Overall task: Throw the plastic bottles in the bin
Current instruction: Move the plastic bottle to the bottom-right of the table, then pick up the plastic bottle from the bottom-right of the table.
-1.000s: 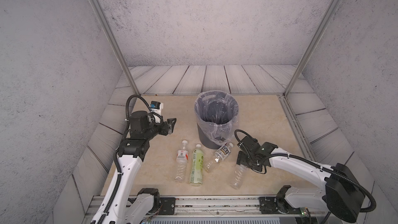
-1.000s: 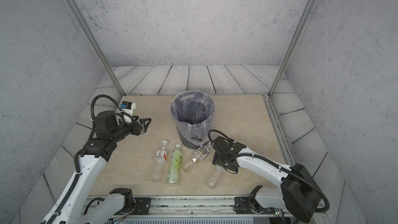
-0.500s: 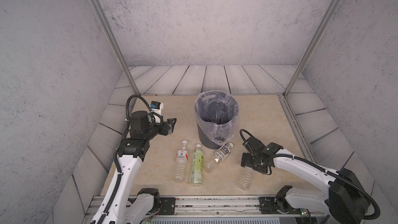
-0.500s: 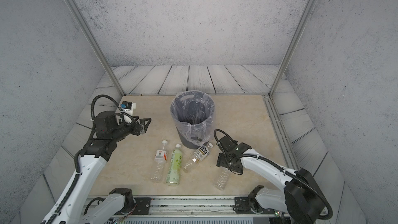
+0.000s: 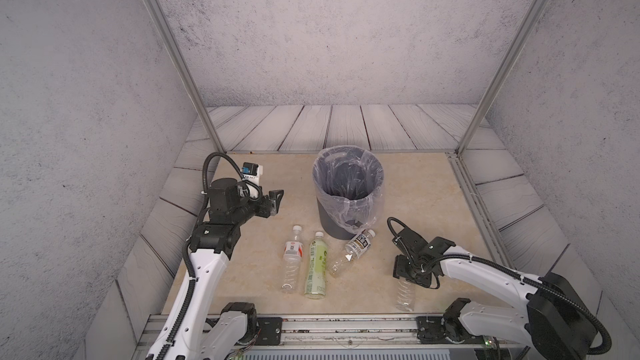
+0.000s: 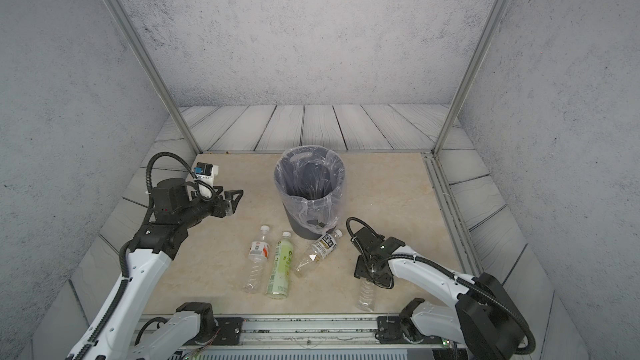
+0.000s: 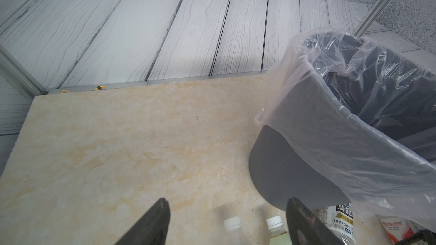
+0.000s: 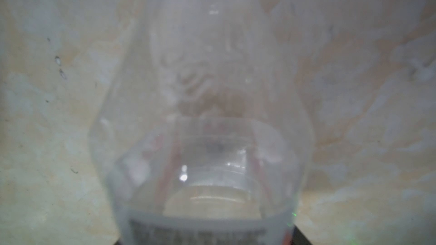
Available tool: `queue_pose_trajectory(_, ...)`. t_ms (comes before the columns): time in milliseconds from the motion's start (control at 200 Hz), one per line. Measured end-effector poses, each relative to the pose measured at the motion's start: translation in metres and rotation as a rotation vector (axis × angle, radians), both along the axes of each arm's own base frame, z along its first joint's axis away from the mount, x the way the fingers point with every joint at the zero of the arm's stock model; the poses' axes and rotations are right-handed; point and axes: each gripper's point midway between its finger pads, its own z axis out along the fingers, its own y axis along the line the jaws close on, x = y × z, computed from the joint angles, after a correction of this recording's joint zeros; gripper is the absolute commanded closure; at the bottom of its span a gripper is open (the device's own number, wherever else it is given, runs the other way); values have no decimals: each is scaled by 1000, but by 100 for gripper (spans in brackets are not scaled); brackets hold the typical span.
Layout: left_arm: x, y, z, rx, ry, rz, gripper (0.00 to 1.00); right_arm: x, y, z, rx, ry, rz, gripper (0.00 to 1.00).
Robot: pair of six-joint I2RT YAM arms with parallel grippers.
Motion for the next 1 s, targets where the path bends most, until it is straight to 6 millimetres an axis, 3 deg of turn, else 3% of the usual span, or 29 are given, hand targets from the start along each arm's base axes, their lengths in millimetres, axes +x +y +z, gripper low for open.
queue_pose_trajectory(265, 0, 0, 0, 0, 0, 0, 20, 18, 0, 22, 2, -110, 17, 43)
queue_pose_trajectory(365, 0, 0, 0, -1, 0, -1, 20, 27, -1, 45, 26, -223, 38, 43)
queue_pose_trajectory(470, 0, 0, 0, -2, -1, -2, 20, 39, -3, 85, 56, -382, 63, 43)
queue_pose_trajectory(701, -1, -3, 1, -14, 0, -14, 21, 52, -23, 218, 77, -813, 118, 42)
queue_pose_trajectory(801, -1, -3, 3, -17, -6, -14, 21, 58, -26, 293, 56, -971, 159, 41)
queue_pose_trajectory(901, -3, -3, 5, -20, -15, -13, 21, 77, -12, 373, 44, -1088, 211, 40)
queue_pose_trajectory(996, -4, -3, 5, -27, -21, -11, 21, 112, 29, 447, 84, -1157, 292, 35)
